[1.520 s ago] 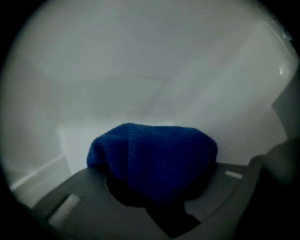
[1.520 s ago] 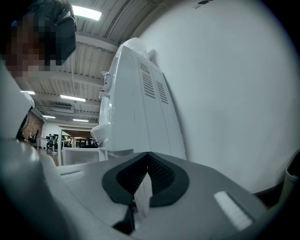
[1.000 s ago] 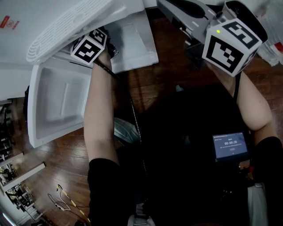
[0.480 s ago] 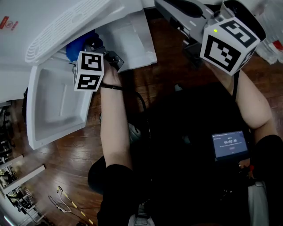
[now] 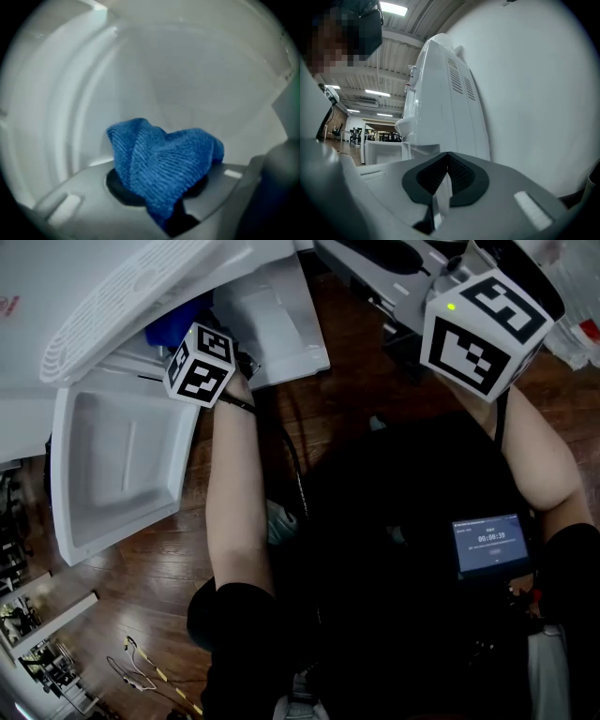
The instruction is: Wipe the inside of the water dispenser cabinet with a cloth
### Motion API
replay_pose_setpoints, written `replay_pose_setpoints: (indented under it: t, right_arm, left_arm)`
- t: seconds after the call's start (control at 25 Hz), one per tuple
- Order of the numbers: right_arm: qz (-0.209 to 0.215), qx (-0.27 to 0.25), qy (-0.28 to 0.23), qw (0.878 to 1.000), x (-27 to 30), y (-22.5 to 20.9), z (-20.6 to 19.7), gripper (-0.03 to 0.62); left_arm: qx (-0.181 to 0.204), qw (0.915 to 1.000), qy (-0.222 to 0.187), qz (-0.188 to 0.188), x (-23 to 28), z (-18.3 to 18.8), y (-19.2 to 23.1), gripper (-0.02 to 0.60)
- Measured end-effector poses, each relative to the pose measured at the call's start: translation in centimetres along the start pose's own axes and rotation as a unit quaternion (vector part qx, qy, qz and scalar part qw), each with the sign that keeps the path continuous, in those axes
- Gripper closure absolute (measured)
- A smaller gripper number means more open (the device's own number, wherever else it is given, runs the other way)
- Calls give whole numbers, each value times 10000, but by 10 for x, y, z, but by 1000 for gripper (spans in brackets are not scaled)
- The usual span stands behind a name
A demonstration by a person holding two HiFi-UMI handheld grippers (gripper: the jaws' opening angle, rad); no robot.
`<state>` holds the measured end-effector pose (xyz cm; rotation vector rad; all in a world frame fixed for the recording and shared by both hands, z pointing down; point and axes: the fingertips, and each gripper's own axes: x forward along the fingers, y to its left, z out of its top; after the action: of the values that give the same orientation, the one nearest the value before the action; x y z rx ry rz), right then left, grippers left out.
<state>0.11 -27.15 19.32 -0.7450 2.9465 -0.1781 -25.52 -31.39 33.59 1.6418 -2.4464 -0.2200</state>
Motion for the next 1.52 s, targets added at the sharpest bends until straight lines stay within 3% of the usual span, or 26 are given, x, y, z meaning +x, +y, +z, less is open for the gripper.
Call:
replay_pose_setpoints:
  t: [0.12,0.2,0.28,0.32,0.36,0.44,0.48,0.52,0.56,0.64,0.8,0.92,1.04,1.2,1.24,1.36,1.52]
  right_arm:
    - [-8,-24,-11,10000,0,1,2,589]
    - [25,-22,-42,10000,0,1,2,589]
    - [8,-7,-23,10000,0,-1,-1,589]
    - [-5,-5,-9,10000,1,-2,-2,589]
    - [-18,-6,3,10000,1,-3,-3,589]
    - [-62,-6,31,10000,1,-4,-4,589]
    - [-99,-5,57,9999,0,-5,-5,589]
    - [-119,2,79,9999,-1,-5,-5,589]
    - [-103,17,85,9999,-1,-5,-6,589]
    - [-68,54,96,9999,0,-4,-6,589]
    - [53,76,117,9999,2,3,-5,589]
    - [77,32,256,9996,3,7,-10,589]
    - [33,-3,442,9990,4,7,-19,589]
    - [122,3,404,9991,6,9,-18,589]
    - [176,-15,361,9992,6,10,-17,589]
    - [60,-43,436,9990,3,9,-16,589]
    - [93,-68,322,9994,2,9,-11,589]
  left_arm:
    - [-962,9952,-62,158,-33,-11,15,465]
    - [-1601,9870,6,163,-42,-23,20,465]
    - [-2280,9735,179,17,-37,-37,19,465]
    - [-2759,9606,307,-122,-29,-43,15,465]
    - [-3329,9414,465,-282,-19,-51,11,465]
    - [-4345,8950,882,-490,1,-71,-1,465]
    - [-4604,8793,1122,-482,6,-83,-5,465]
    - [-4707,8712,1328,-417,7,-95,-8,465]
    - [-4746,8677,1439,-329,5,-103,-9,465]
    - [-4866,8640,1281,-199,1,-105,0,465]
    - [-5048,8629,240,-92,10,-72,28,465]
    - [-5042,8633,-228,20,30,-51,39,465]
    - [-5122,8578,-404,114,46,-43,41,465]
    - [-4894,8712,-352,178,46,-55,44,466]
    - [-4896,8713,-243,225,42,-66,47,466]
    - [-5104,8588,-44,429,20,-91,57,468]
    - [-5365,8411,-182,664,-25,-94,70,468]
